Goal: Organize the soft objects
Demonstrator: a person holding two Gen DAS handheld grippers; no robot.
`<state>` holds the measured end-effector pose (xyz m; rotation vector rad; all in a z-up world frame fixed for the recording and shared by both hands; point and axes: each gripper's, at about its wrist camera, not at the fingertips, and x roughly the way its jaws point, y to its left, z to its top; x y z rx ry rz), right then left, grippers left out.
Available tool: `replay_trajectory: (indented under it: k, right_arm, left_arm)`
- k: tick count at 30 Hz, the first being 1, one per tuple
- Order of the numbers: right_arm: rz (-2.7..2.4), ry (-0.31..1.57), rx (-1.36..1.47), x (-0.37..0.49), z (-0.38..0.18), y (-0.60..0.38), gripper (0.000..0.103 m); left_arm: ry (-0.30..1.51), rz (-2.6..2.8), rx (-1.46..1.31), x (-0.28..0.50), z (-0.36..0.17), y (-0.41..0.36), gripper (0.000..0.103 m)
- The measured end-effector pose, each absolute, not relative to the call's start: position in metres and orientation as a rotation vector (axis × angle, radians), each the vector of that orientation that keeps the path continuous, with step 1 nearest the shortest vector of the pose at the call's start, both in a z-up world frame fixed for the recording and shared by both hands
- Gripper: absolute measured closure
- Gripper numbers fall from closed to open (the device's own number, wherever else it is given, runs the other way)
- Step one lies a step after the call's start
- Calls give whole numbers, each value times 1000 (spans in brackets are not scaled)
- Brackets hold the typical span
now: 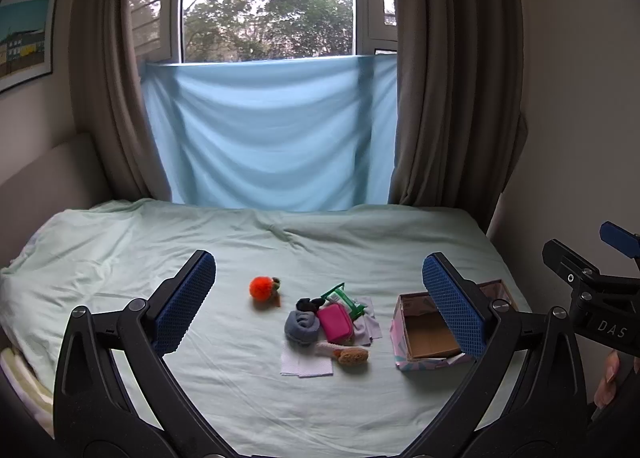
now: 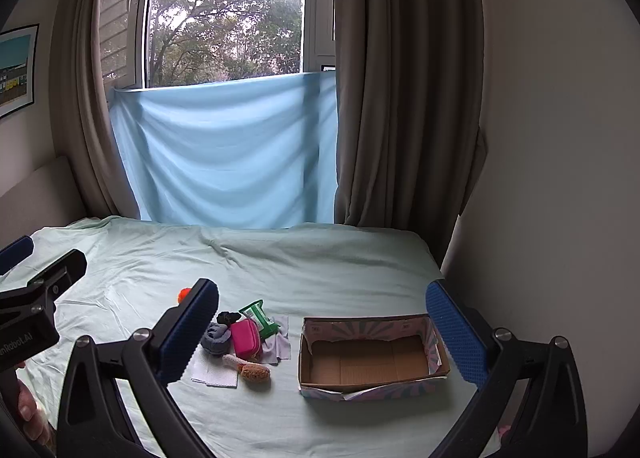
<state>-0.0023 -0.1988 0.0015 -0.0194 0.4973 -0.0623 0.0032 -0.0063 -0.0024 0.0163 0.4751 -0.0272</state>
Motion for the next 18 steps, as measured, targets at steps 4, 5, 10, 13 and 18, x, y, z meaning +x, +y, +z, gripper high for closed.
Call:
replay_trajectory:
  k: [4, 5, 10, 13, 18]
  right_arm:
    - [-54, 497, -17, -3, 1, -199, 0]
    - [-52, 497, -17, -3, 1, -199, 0]
    - [-46, 495, -14, -5, 1, -199, 0]
    - [-47, 495, -13, -5, 1, -200, 0]
    - [-45, 491, -10, -5, 2, -199, 0]
  left_arm:
    - [478, -24, 16, 2, -2, -7, 0]
    - [479, -23, 15, 2, -1, -7, 0]
    - [481, -15, 12, 2, 0, -7, 0]
    - [479, -13, 8, 2, 1, -6, 0]
    - [464, -8, 9, 0, 6, -4, 0]
